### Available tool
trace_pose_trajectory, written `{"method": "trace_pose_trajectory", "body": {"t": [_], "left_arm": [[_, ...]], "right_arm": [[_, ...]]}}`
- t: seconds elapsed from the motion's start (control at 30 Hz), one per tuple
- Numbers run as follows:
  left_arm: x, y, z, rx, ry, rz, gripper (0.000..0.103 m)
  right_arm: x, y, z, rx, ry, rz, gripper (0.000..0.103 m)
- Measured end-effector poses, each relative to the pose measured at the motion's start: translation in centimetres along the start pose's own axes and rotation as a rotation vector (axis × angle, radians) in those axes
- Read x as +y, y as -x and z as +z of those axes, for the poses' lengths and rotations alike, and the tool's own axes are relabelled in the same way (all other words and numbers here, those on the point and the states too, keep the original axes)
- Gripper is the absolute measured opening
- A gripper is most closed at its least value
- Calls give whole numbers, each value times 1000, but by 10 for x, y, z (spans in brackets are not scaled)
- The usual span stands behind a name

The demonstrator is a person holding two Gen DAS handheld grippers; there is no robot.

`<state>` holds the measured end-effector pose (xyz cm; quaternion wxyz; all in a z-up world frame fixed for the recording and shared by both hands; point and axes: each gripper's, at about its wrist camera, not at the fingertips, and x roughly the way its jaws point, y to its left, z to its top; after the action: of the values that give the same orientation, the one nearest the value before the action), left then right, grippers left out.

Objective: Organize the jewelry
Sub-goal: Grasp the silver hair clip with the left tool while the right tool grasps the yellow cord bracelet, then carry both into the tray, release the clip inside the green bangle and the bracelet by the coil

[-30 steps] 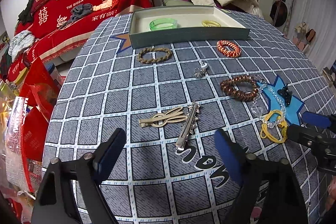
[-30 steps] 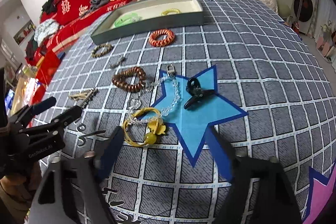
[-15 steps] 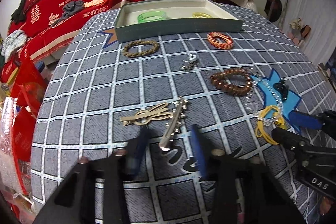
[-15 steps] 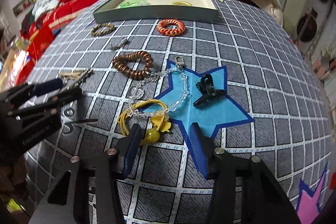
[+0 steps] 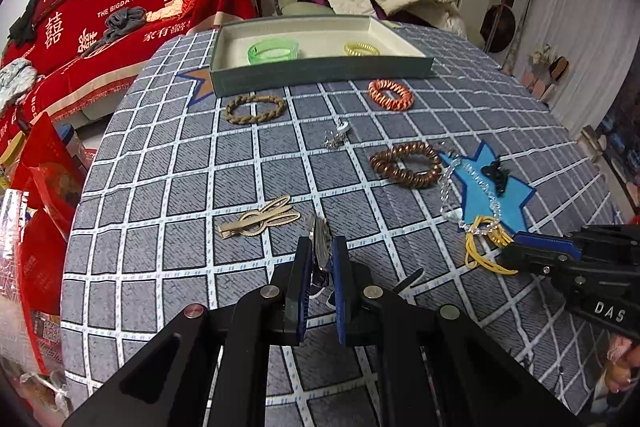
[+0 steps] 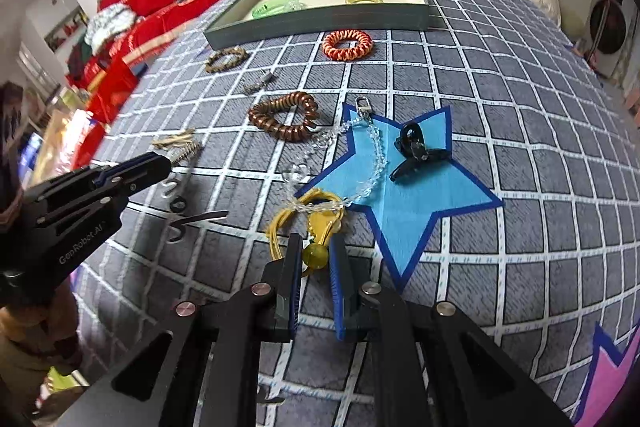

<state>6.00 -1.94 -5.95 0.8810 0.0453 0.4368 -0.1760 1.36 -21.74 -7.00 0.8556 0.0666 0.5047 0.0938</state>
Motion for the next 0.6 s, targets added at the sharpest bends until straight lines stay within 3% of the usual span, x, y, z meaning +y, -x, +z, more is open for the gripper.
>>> {"method": "trace_pose_trajectory", "body": {"t": [0.6], "left_arm": [[9,41,19,-94,11,-22,32]], "right_arm": [[2,51,30,-136,-11,73,14]]}}
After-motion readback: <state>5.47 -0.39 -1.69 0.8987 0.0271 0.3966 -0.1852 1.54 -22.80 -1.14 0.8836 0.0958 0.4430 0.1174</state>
